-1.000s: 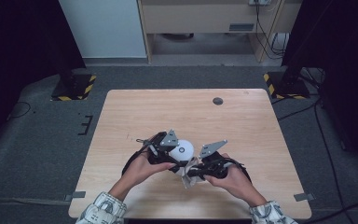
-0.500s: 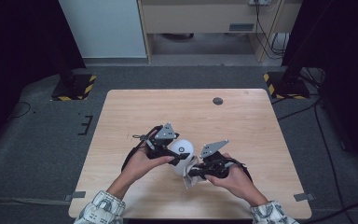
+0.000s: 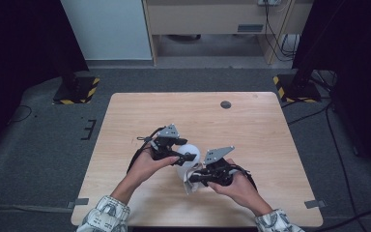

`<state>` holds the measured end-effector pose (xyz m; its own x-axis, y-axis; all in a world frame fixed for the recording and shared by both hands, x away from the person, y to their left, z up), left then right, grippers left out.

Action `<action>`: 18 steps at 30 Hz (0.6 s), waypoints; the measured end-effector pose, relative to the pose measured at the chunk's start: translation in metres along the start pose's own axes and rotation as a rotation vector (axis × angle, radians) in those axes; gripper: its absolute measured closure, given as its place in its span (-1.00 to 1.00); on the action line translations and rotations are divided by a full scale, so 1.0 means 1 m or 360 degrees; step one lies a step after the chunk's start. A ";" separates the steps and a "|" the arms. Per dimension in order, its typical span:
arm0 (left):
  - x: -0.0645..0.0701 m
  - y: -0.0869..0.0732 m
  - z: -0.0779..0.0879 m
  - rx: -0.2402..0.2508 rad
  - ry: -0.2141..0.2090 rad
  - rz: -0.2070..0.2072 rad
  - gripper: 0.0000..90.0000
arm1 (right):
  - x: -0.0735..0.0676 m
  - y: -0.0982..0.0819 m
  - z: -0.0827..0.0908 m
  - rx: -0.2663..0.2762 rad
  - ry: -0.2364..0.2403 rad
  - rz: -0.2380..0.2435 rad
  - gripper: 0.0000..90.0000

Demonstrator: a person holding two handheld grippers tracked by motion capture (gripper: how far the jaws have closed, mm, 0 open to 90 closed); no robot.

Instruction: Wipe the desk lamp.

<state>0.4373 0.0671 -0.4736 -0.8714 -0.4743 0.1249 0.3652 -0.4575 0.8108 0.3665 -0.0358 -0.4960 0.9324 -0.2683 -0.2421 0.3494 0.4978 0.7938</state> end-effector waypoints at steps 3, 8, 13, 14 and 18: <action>0.000 0.000 0.000 -0.0001 0.0002 0.0000 -0.43 | -0.002 0.006 -0.003 0.0035 0.0002 0.0023 0.82; 0.000 0.000 0.000 -0.0003 0.0004 -0.0003 -0.42 | -0.001 0.000 -0.018 -0.0013 0.0008 0.0015 0.82; 0.000 0.000 0.001 -0.0003 0.0008 -0.0003 -0.42 | 0.002 -0.010 -0.033 -0.0086 0.0001 0.0013 0.82; 0.000 0.000 0.001 -0.0003 0.0008 -0.0004 -0.42 | 0.002 -0.012 -0.035 -0.0100 -0.0007 0.0012 0.82; 0.000 0.000 0.001 -0.0002 0.0007 -0.0001 -0.41 | 0.002 -0.014 -0.038 -0.0135 -0.0037 0.0035 0.82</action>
<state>0.4372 0.0678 -0.4732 -0.8702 -0.4774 0.1221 0.3653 -0.4587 0.8100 0.3670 -0.0118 -0.5292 0.9380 -0.2748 -0.2113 0.3361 0.5718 0.7484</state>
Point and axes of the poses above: each handheld gripper's, and its own axes: z roughly backward along the jaws, y roughly out of its top, x roughly to its right, the point moved 7 cm from there along -z, roughly forward along the jaws, and after that the axes turned 3 degrees about y, right-handed, at the moved point
